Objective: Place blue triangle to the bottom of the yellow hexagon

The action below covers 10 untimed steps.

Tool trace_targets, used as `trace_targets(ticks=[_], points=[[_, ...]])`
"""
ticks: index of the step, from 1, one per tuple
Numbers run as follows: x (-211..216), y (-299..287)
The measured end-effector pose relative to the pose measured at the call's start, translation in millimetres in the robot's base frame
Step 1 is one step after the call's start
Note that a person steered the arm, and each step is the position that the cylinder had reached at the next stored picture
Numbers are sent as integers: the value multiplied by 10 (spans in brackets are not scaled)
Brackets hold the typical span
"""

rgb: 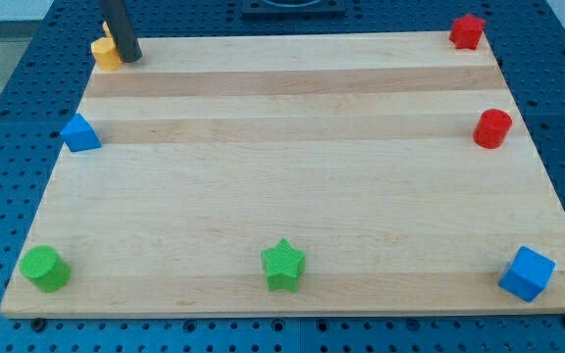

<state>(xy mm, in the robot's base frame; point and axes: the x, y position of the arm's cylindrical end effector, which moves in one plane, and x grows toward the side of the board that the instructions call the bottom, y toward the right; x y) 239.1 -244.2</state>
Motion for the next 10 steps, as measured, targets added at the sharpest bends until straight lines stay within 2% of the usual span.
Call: trace_targets(ticks=[2,4,5,7,8,10], points=[[411,323],[1204,450],[1468,611],[2023,374],[2206,99],[2122,-243]])
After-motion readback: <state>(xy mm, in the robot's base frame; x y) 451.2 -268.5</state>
